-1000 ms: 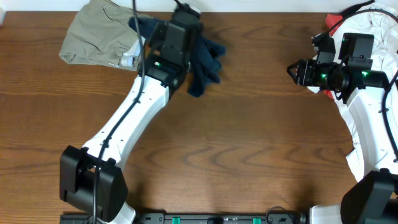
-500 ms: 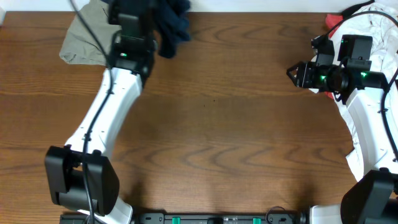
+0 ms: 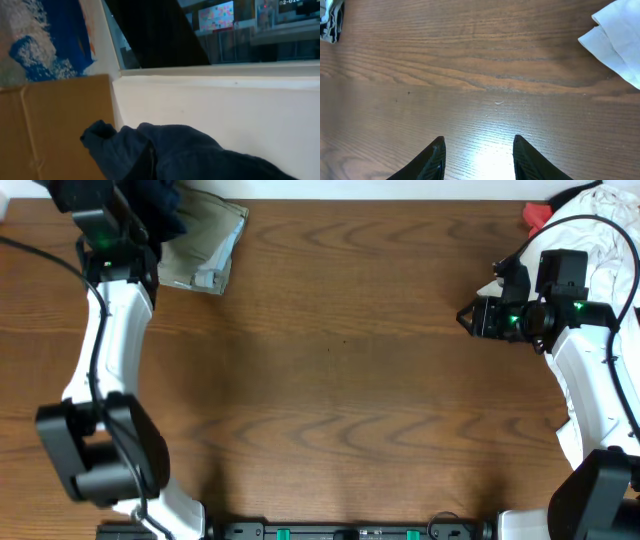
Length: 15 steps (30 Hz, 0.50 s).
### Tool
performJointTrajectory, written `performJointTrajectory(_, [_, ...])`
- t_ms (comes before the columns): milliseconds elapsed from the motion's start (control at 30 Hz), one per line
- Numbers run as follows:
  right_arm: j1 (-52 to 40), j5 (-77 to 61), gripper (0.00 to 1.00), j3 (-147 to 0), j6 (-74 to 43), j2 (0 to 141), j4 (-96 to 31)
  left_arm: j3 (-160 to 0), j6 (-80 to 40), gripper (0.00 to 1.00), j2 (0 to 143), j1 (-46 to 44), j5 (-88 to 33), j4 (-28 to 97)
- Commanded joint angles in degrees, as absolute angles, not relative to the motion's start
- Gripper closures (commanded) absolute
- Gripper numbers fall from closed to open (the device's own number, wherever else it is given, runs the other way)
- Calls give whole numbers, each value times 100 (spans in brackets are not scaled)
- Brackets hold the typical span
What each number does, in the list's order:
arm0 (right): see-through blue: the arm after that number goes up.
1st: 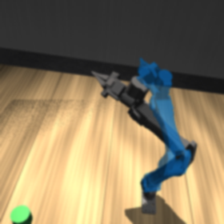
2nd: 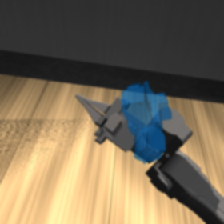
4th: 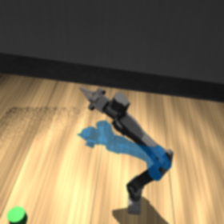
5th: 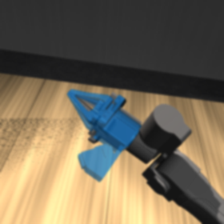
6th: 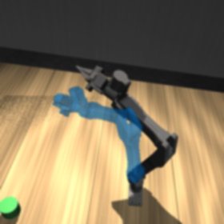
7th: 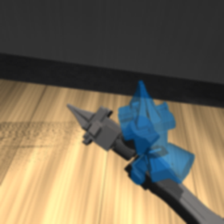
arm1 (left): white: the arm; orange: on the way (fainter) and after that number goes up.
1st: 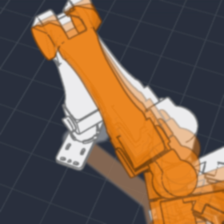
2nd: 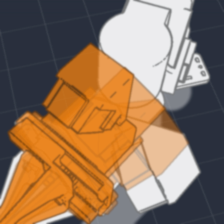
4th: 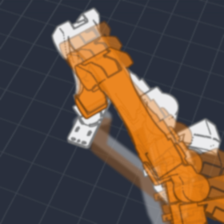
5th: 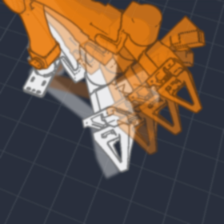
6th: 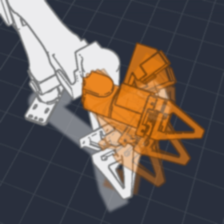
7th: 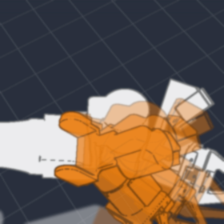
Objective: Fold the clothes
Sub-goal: 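Place the navy shorts onto the khaki shorts stack with the left gripper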
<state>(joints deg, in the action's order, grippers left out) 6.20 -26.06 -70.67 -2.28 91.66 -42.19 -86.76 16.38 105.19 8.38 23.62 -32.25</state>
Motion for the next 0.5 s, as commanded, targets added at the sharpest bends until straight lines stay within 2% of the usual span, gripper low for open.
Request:
performJointTrajectory(0, [556, -2633, 58, -7037, -167, 9205, -4200, -9166, 1452, 94, 11056, 880, 2141, -3376])
performJointTrajectory(267, [556, -2630, 58, -7037, -198, 9205, -4156, -11133, 1651, 94, 12477, 899, 2141, -3326])
performJointTrajectory(467, [556, -2628, 57, -7037, -235, 9205, -3972, -11802, 1662, 94, 12704, 899, 2003, -2956])
